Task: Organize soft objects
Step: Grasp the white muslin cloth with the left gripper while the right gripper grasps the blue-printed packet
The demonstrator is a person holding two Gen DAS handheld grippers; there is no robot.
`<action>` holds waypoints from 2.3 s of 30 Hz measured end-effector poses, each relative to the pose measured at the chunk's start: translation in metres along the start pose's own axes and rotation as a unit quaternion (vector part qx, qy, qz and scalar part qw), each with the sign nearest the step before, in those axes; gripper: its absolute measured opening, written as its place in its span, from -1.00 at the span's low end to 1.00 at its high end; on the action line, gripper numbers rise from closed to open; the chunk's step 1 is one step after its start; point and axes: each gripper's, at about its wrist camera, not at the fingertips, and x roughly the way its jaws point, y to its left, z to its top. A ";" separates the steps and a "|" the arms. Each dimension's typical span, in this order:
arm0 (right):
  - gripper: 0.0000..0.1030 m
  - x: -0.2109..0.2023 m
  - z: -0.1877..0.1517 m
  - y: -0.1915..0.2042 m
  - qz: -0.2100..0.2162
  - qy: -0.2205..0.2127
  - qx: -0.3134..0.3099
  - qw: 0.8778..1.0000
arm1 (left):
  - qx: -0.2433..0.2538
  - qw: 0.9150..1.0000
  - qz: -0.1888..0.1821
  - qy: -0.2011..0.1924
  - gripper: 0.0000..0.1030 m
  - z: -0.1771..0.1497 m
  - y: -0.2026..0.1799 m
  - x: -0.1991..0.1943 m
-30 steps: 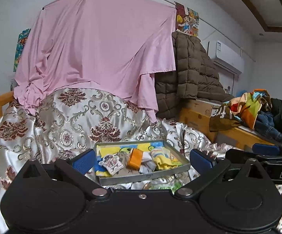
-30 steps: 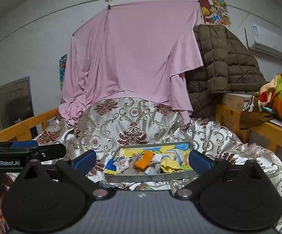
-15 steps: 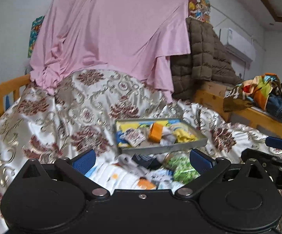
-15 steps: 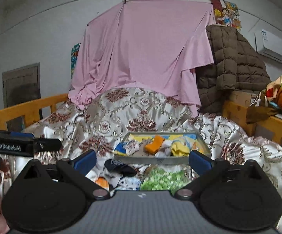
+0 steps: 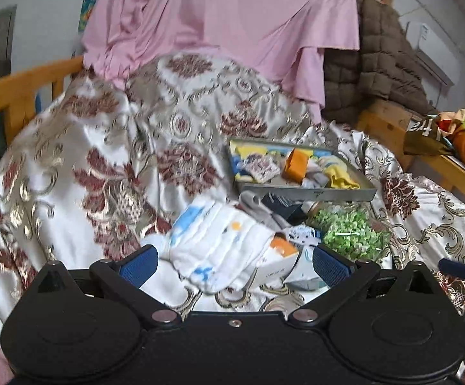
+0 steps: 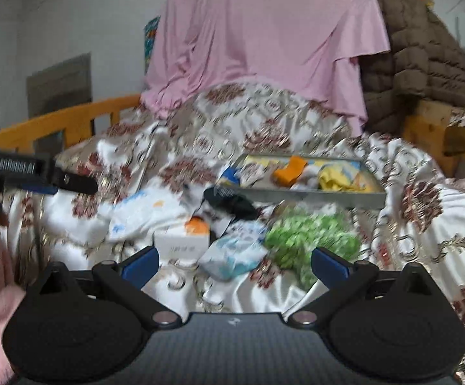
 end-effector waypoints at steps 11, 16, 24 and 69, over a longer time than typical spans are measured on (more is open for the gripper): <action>1.00 0.034 -0.023 0.011 0.026 0.067 -0.020 0.997 | -0.043 0.996 -0.007 0.081 0.99 0.008 0.018 0.044; 1.00 0.048 -0.033 0.009 0.046 0.093 -0.007 0.995 | -0.039 0.994 0.006 0.105 0.98 0.002 0.019 0.062; 1.00 0.076 -0.035 0.002 0.049 0.100 -0.004 0.994 | 0.006 0.995 0.021 0.093 0.99 0.006 0.010 0.085; 0.21 0.166 -0.018 0.021 0.039 0.080 -0.175 0.980 | 0.039 0.982 -0.110 0.149 -0.04 0.017 0.022 0.151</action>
